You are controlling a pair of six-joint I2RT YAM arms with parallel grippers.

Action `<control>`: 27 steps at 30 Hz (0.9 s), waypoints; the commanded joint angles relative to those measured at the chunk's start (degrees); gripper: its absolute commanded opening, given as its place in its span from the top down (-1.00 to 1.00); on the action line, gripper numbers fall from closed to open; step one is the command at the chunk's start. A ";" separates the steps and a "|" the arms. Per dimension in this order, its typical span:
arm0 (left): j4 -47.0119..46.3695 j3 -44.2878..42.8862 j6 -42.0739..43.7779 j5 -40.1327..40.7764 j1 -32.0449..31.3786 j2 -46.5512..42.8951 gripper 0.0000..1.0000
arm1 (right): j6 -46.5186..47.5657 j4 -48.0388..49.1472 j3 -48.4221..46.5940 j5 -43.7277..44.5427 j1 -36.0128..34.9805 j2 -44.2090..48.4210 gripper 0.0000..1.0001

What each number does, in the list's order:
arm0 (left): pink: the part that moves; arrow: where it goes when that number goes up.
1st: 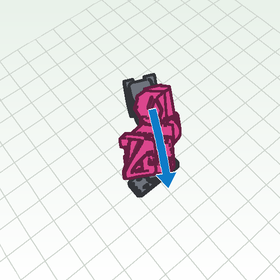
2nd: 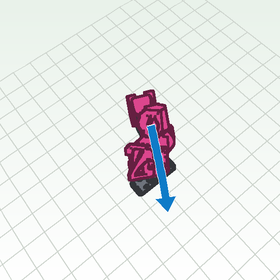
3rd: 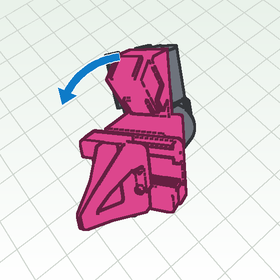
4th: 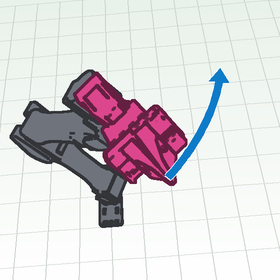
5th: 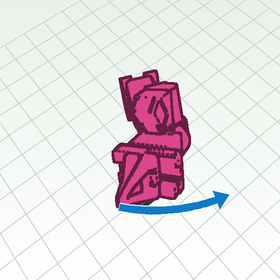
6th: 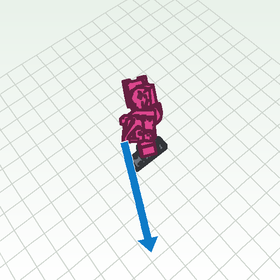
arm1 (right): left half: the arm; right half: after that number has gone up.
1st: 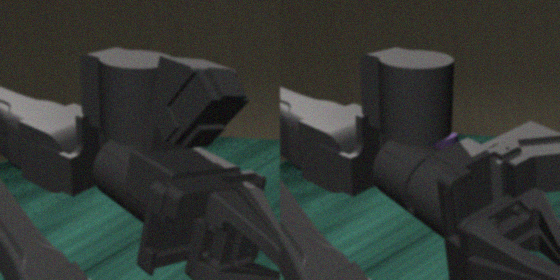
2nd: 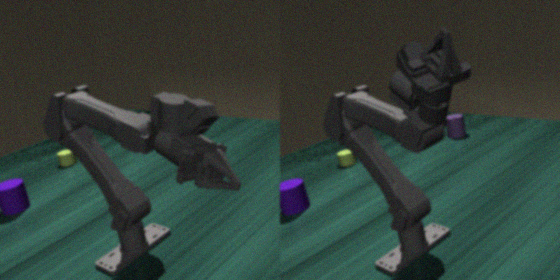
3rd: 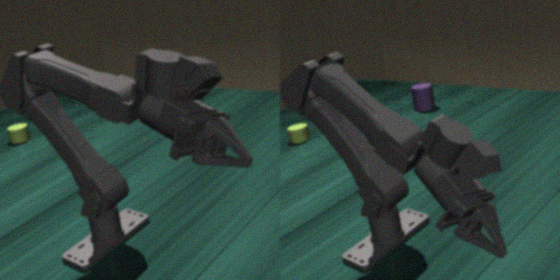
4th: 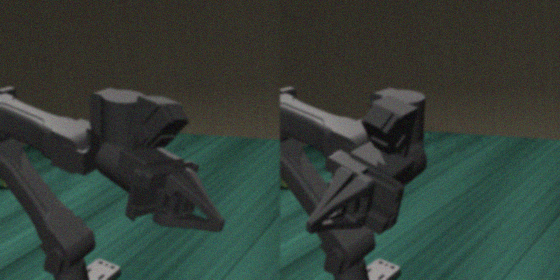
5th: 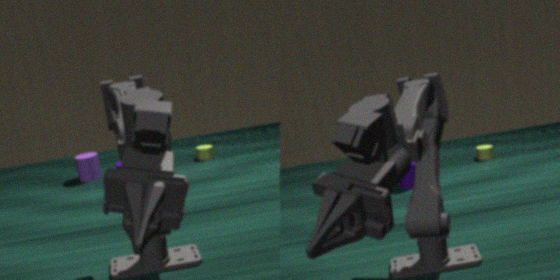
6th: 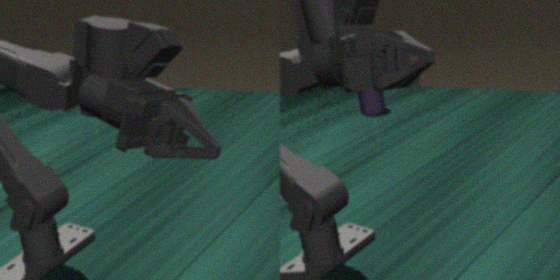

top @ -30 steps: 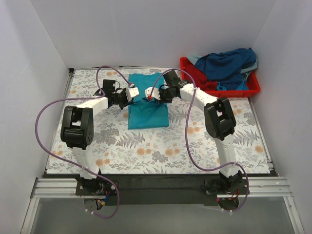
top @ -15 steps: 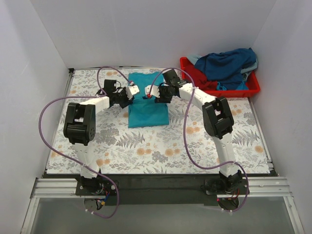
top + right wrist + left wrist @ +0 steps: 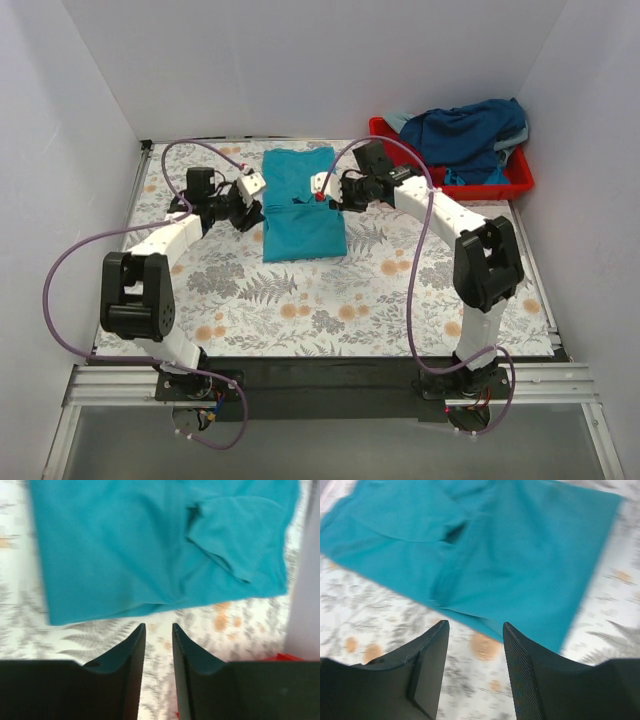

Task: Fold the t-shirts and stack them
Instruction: Fold the tshirt

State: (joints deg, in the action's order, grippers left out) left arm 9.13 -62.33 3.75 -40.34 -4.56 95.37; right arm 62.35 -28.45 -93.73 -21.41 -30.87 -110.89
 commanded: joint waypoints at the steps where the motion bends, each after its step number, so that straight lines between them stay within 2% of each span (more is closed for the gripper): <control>1: 5.20 6.76 4.77 -7.12 -1.59 -6.16 0.08 | 0.49 -3.46 7.94 -4.60 -2.70 3.57 0.35; 5: 7.40 12.30 8.73 -6.69 -3.88 -8.01 0.10 | 0.76 -3.63 13.31 -4.96 -5.16 4.45 0.39; 9: 7.93 14.15 10.83 -5.46 -6.16 -7.40 0.11 | 1.02 -3.28 15.42 -4.43 -6.04 3.23 0.39; 16: 5.03 15.13 9.18 -2.12 -7.92 -2.30 0.10 | 0.41 -0.65 15.34 -1.44 -6.30 -2.13 0.31; 24: 3.27 15.04 9.70 2.89 -8.10 2.27 0.10 | 0.14 0.85 16.48 0.84 -6.30 -4.33 0.34; 27: 3.44 15.48 10.66 3.33 -8.10 2.63 0.26 | -0.73 1.37 17.27 1.72 -6.22 -4.51 0.43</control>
State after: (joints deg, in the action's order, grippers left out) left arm 12.40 -47.57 13.02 -40.05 -12.51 96.66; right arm 62.48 -27.79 -78.08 -21.93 -37.26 -113.73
